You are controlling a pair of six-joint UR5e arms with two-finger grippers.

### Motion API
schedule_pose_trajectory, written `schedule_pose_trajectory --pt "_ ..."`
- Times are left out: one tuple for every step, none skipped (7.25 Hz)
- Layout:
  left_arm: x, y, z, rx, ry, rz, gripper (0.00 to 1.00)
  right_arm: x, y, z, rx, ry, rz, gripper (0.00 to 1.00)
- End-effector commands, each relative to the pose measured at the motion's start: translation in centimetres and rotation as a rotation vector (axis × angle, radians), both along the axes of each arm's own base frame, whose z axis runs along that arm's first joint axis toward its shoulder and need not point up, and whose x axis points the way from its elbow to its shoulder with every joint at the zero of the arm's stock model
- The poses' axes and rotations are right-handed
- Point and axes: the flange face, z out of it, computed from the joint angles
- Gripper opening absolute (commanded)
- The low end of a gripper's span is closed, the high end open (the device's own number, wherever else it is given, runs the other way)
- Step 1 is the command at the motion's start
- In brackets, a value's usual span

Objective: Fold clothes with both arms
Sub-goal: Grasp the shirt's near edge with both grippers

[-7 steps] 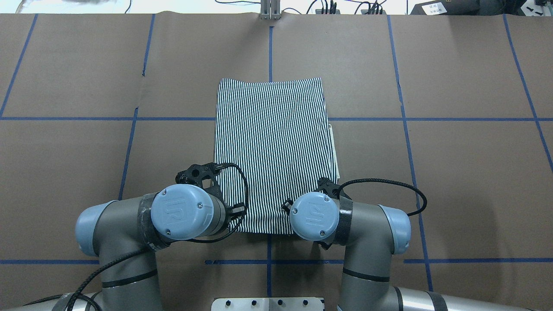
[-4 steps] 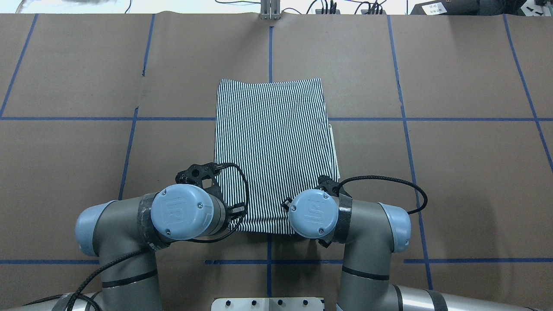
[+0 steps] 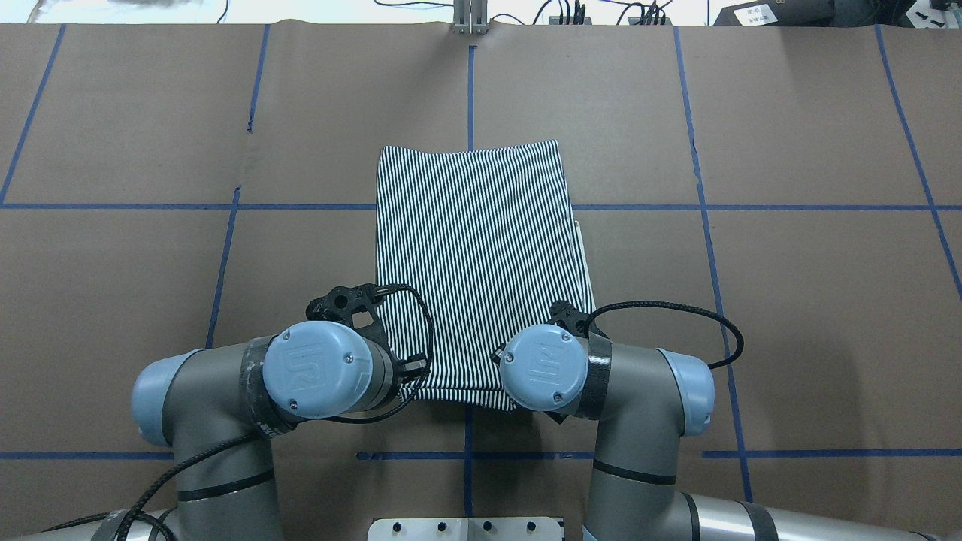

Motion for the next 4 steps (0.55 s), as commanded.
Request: schedule_pose_trajectory --pt "-0.1 0.0 -0.2 0.001 0.003 0.0 0.0 0.2 -0.3 -0.5 0.002 -0.01 0.002 0.0" --pt "-0.3 0.5 -0.5 0.002 0.014 0.008 0.0 1.0 -0.1 -1.5 0.008 -0.033 -0.001 0.0" --pt "-0.3 1.0 -1.1 0.005 0.026 0.016 0.0 1.8 0.3 -2.3 0.008 -0.057 -0.009 0.0" --pt "-0.2 3.8 -2.0 0.01 0.051 0.058 0.0 2.3 0.9 -2.9 0.01 -0.076 -0.018 0.0"
